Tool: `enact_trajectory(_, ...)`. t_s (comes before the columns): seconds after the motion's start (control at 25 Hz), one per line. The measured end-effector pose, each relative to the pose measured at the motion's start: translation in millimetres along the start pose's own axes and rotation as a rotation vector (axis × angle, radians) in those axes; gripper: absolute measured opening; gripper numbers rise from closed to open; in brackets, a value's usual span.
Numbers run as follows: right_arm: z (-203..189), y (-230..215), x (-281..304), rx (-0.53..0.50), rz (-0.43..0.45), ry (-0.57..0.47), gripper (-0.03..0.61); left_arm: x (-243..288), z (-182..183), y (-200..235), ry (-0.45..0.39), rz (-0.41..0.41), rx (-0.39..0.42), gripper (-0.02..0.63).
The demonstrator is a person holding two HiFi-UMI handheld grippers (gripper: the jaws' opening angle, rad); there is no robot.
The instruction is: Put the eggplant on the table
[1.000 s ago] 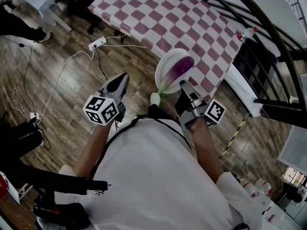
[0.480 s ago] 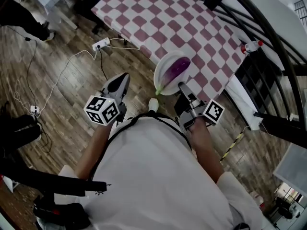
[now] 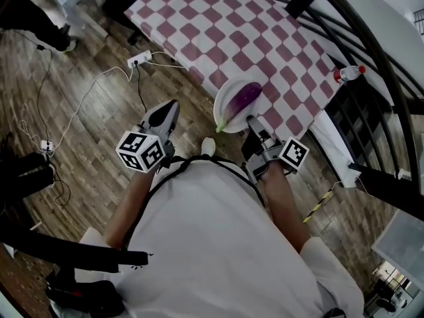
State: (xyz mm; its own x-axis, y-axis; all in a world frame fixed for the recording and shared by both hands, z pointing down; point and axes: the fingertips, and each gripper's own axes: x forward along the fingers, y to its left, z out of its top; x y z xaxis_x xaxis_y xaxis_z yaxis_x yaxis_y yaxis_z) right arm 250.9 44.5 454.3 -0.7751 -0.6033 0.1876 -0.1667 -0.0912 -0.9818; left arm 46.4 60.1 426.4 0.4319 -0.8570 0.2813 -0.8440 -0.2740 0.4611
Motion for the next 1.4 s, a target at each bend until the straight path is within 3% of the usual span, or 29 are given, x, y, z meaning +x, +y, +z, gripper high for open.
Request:
enact_trajectory(0.92, 52.3, -17.1, 17.2, 0.01, -0.011, 0.029, 0.023, 39.9, 16.7, 1.7, -0.02, 0.061, 0.01, 0.0)
enact_trajectory(1.4, 71.7, -17.4, 33.9, 0.007, -0.009, 0.012, 0.023, 64.2, 30.1, 9.5, -0.019, 0.044, 0.026, 0.0)
